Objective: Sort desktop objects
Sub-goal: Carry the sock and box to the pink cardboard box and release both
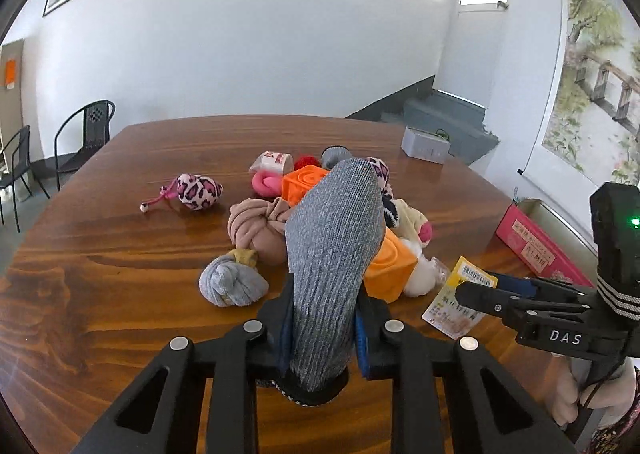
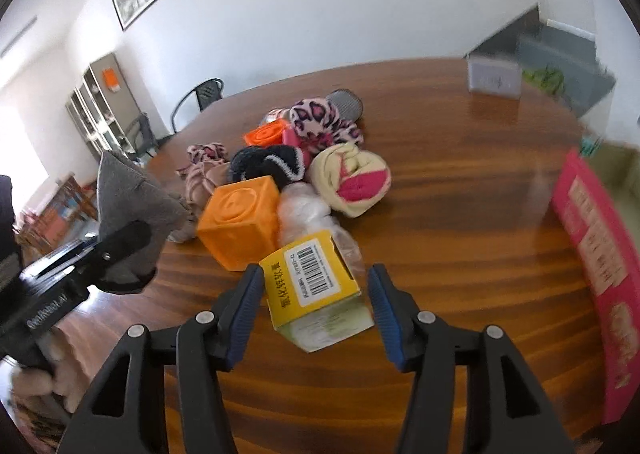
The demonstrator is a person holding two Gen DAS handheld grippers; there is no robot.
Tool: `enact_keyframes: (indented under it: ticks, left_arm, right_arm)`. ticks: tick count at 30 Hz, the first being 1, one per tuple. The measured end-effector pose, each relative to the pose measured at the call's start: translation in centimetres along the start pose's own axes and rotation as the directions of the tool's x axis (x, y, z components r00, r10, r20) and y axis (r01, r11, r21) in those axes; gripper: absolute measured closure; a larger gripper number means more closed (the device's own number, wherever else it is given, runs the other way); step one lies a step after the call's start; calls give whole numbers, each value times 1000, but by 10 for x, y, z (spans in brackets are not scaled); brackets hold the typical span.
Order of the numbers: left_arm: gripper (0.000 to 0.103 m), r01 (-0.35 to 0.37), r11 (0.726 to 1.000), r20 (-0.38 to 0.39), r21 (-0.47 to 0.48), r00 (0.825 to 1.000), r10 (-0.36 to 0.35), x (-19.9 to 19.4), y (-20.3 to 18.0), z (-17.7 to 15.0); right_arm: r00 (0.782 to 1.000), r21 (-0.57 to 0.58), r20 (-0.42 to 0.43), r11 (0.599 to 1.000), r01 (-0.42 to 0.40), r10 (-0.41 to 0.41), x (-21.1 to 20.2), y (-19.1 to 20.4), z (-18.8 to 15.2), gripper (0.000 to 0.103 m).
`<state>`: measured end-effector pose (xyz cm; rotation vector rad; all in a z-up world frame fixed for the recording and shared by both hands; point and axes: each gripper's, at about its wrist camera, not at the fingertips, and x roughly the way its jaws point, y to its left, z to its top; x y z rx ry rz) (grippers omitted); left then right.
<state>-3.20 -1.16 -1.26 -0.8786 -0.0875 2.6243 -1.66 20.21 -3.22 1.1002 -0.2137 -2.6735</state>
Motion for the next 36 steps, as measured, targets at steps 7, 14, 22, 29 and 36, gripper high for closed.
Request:
enact_keyframes:
  ticks: [7,14,22,29,36]
  left_arm:
    - [78,-17,1000,2,7,1000,17,-2,-3,-1]
    - [78,-72,997,17,-2,997,72,-4,-10,-2]
    - [78,-64,997,10,51,998,63,-5,-44,0]
    - [78,14,991,13,132,1000,-16,-3,-95,9]
    - [78,166,969,-32,185,986,-163,13,-159,22]
  right_arm:
    - [999,-19,-22,999,28,-28,5,0,-3,50]
    - [998,20,60,999,26,-27,-11,-5,0,51]
    - [982,94,188,996,-9,-9,-45,-20,1,51]
    - [937,168,331,984,63,-116,-114,-56,-12,51]
    - [878,309,377,934,179,-293,-175,-120,-26,51]
